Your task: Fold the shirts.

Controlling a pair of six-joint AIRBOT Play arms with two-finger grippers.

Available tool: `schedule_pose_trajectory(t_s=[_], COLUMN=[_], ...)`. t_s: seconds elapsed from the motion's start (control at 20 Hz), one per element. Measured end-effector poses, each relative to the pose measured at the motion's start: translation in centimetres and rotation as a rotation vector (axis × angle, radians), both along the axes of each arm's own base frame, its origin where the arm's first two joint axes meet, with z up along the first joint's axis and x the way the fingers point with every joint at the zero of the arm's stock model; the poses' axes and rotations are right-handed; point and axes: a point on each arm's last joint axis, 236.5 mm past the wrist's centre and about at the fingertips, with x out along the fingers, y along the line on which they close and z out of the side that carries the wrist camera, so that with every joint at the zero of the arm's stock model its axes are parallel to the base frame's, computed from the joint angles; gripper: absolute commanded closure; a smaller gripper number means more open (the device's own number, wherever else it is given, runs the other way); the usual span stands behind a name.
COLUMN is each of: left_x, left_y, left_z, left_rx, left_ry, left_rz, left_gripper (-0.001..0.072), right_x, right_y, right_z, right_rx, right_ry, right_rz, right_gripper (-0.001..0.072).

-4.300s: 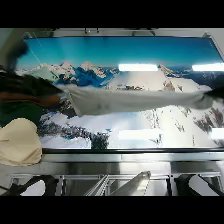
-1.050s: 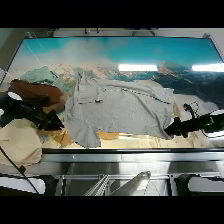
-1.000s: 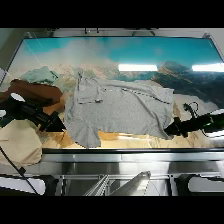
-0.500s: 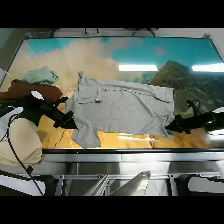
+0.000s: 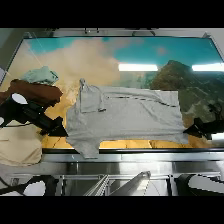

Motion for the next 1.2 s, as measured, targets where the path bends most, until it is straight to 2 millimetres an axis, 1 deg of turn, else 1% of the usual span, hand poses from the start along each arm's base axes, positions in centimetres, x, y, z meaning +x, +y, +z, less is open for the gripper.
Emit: schedule_pose_trajectory(t_s=[0.1,0.2,0.25,0.3,0.35,0.45,0.55,0.6,0.7,0.8,0.9,1.0,1.1,1.15,1.2], left_x=[-1.4,-2.3,-2.3,-1.9,-1.1,1.6,4.9,6.5,10.0,13.8,17.2,20.5,23.2,24.4,25.4], left_y=[-0.4,-0.8,-1.2,-1.8,-2.3,-2.4,-1.9,-1.6,-0.8,-0.5,-0.8,-1.4,-2.1,-2.4,-2.5], left_z=[0.6,1.3,1.9,2.8,3.9,6.1,8.0,8.6,9.4,9.6,9.0,7.6,5.9,5.1,4.3], left_rx=[-0.017,-0.035,-0.058,-0.097,-0.132,-0.170,-0.185,-0.185,-0.190,-0.205,-0.224,-0.238,-0.247,-0.253,-0.255], left_ry=[-0.007,-0.024,-0.047,-0.089,-0.140,-0.257,-0.354,-0.386,-0.431,-0.456,-0.463,-0.456,-0.448,-0.449,-0.447], left_rz=[0.005,0.005,0.003,0.004,0.013,0.047,0.076,0.086,0.106,0.123,0.116,0.108,0.095,0.089,0.085], left_gripper=[0.0683,0.0683,0.0683,0.0683,0.0683,0.0682,0.0682,0.0682,0.0682,0.0683,0.0686,0.0687,0.0686,0.0685,0.0654], right_x=[-0.3,-0.3,-0.2,0.2,0.9,3.0,5.9,7.6,10.4,13.1,15.7,17.9,19.7,20.4,20.9], right_y=[0.2,0.6,1.0,1.4,1.5,1.6,1.3,1.1,0.7,0.4,0.2,0.0,0.0,0.0,0.1], right_z=[0.3,0.8,1.3,1.9,2.7,4.5,6.7,7.6,8.4,7.9,6.6,4.9,3.4,2.7,2.2], right_rx=[0.019,0.049,0.073,0.100,0.121,0.157,0.180,0.182,0.177,0.165,0.142,0.108,0.076,0.061,0.049], right_ry=[0.009,0.009,0.004,-0.010,-0.034,-0.105,-0.201,-0.249,-0.311,-0.342,-0.361,-0.381,-0.401,-0.411,-0.420], right_rz=[0.001,-0.003,-0.007,-0.012,-0.015,-0.036,-0.066,-0.082,-0.093,-0.100,-0.109,-0.107,-0.098,-0.091,-0.083], right_gripper=[0.0699,0.0699,0.0699,0.0698,0.0699,0.0699,0.0699,0.0698,0.0698,0.0698,0.0698,0.0698,0.0697,0.0654,0.0350])
